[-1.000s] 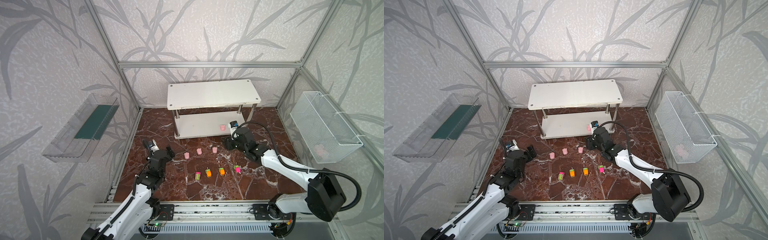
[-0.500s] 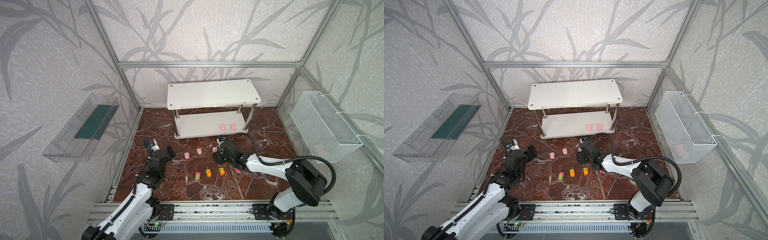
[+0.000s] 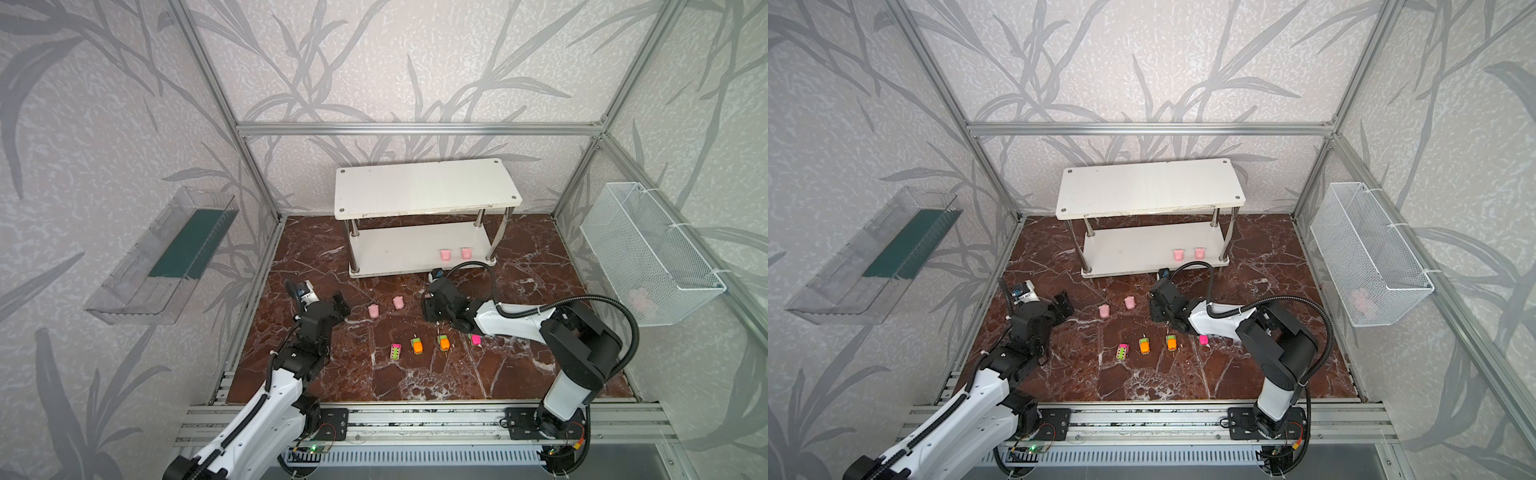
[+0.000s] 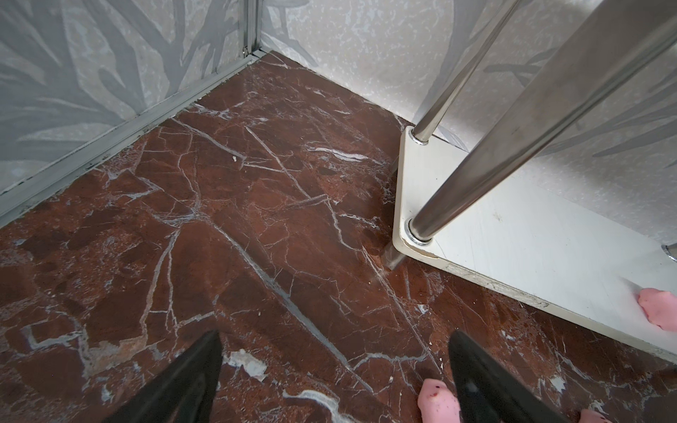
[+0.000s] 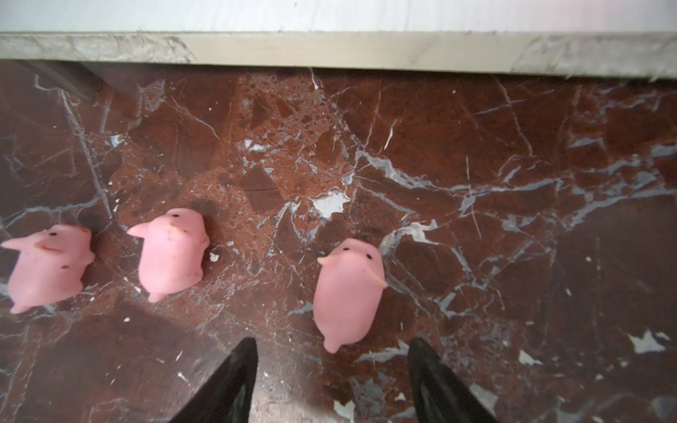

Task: Place and organize the plastic toys onto the shelf
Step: 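Lower the right gripper onto the next pink pig and close it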

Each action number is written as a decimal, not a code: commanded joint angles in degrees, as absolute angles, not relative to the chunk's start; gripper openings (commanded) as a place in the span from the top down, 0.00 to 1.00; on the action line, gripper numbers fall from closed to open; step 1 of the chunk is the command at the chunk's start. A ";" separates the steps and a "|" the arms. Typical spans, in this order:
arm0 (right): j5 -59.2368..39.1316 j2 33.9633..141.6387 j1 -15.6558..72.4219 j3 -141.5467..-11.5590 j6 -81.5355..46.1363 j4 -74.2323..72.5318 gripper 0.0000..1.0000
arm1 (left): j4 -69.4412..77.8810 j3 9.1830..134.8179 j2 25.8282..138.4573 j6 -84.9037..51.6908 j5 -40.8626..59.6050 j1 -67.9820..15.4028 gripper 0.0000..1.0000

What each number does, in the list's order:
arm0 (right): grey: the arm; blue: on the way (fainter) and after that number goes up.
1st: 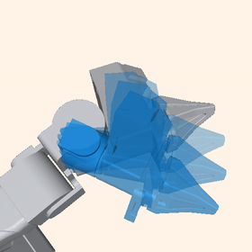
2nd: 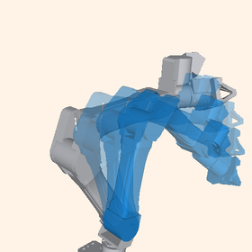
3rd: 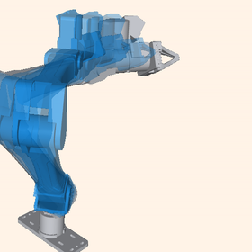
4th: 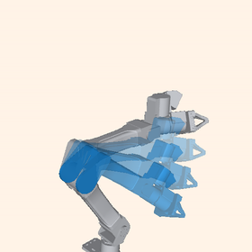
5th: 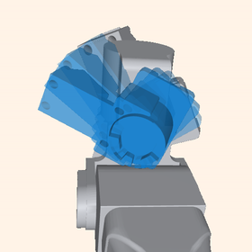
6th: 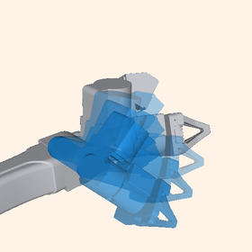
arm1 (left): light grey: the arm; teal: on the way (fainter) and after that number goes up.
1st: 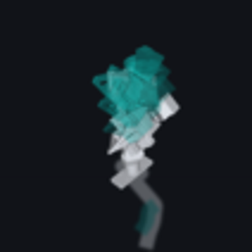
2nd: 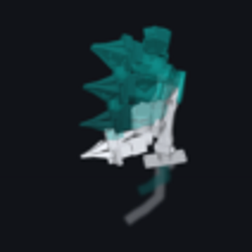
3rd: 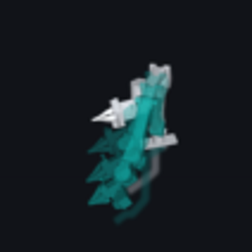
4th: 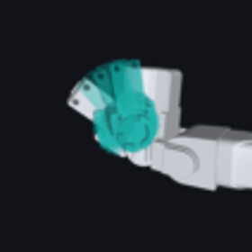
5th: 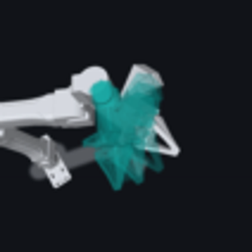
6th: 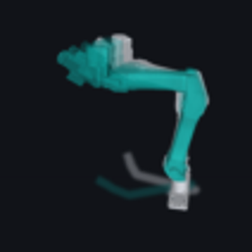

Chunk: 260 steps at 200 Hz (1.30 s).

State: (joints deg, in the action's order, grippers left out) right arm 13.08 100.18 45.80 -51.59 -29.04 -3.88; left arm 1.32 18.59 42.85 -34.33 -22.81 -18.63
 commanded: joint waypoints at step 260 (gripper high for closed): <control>20.54 106.47 46.85 -58.22 -26.82 0.39 0.67 | 3.05 17.61 44.39 -35.47 -23.55 -18.37 0.06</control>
